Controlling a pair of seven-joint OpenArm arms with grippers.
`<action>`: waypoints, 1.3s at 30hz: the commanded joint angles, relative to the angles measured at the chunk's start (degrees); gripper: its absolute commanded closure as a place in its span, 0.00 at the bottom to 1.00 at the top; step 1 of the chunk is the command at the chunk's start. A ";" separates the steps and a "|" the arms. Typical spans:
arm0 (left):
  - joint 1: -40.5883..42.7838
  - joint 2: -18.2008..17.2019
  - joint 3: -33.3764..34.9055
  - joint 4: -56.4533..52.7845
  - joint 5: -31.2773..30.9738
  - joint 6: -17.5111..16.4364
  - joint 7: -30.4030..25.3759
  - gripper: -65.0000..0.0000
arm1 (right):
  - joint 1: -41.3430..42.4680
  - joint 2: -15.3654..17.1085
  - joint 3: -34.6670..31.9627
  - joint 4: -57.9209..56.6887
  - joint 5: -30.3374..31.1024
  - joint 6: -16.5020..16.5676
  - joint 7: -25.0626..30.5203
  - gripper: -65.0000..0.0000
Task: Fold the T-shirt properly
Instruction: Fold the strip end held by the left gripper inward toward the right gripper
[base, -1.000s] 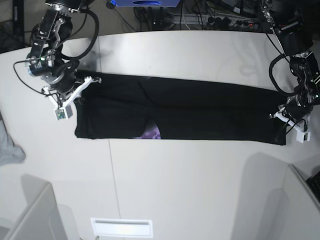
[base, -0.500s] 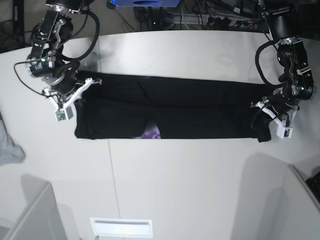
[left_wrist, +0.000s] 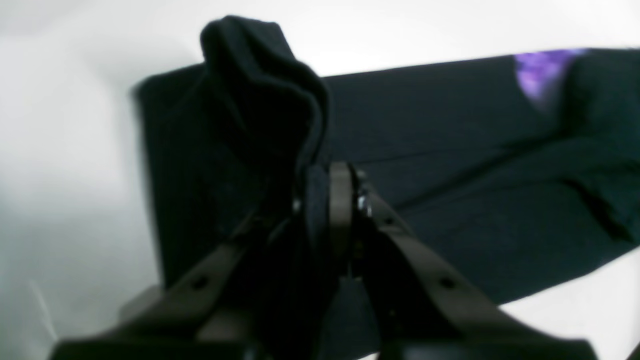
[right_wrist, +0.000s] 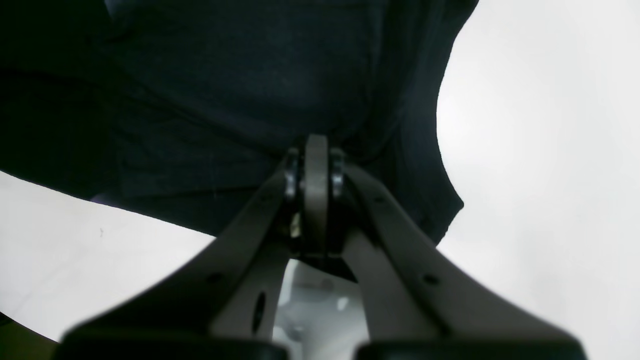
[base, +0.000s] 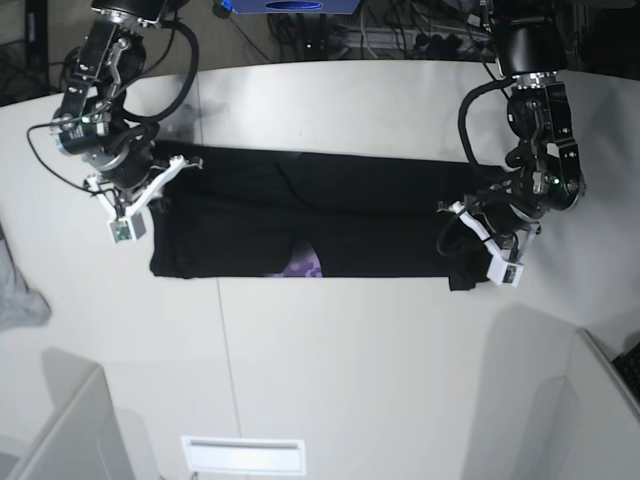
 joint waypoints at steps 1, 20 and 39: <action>-0.91 -0.19 -0.34 1.18 -0.74 -0.14 -0.59 1.00 | 0.39 0.35 0.28 0.81 0.61 0.00 1.04 1.00; -3.55 8.34 4.93 0.22 -0.82 -0.14 2.75 1.00 | 0.65 0.35 0.28 0.81 0.61 -0.09 1.04 1.00; -5.40 12.30 9.33 -3.48 -0.74 -0.06 2.49 1.00 | 0.74 0.35 0.28 0.81 0.61 -0.09 1.04 1.00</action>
